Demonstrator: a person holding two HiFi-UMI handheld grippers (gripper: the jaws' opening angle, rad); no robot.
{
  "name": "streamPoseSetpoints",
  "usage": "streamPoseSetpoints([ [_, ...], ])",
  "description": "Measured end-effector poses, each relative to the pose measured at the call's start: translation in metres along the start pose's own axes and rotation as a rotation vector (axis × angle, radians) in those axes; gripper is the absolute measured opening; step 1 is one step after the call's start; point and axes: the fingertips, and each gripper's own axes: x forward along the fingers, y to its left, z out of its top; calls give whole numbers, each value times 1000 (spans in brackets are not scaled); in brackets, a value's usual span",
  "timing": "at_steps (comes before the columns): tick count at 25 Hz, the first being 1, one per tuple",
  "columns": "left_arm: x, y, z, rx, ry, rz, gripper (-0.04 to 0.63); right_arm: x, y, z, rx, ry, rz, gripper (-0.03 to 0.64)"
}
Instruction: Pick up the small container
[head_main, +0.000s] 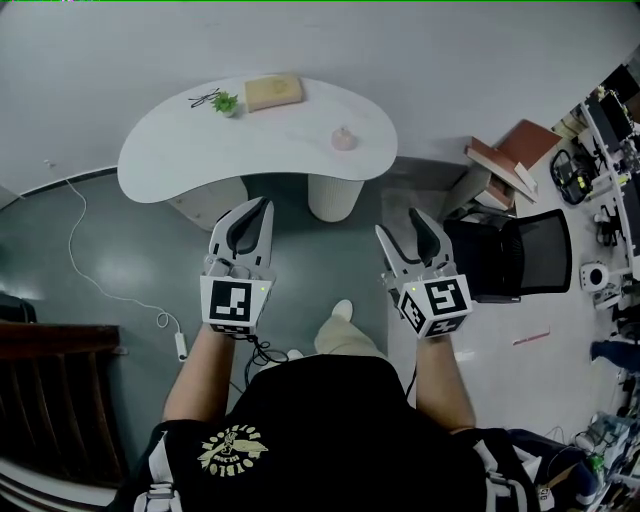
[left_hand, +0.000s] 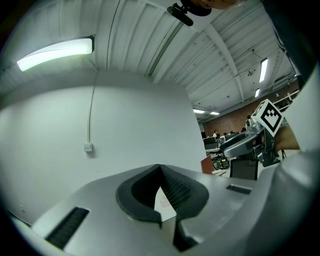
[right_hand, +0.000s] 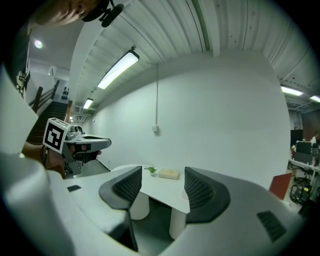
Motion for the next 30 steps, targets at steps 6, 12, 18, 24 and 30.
streamPoseSetpoints([
  [6, 47, 4, 1, 5, 19, 0, 9, 33, -32, 7, 11, 0, 24, 259],
  [12, 83, 4, 14, 8, 16, 26, 9, 55, -63, 17, 2, -9, 64, 259],
  [18, 125, 3, 22, 22, 23, 61, 9, 79, -105, 27, -9, -26, 99, 259],
  [24, 154, 2, 24, 10, 36, 108, 9, 99, -140, 24, -11, -12, 132, 259],
  [30, 166, 2, 19, 9, 64, 130, 9, 110, -150, 20, -1, -2, 164, 259],
])
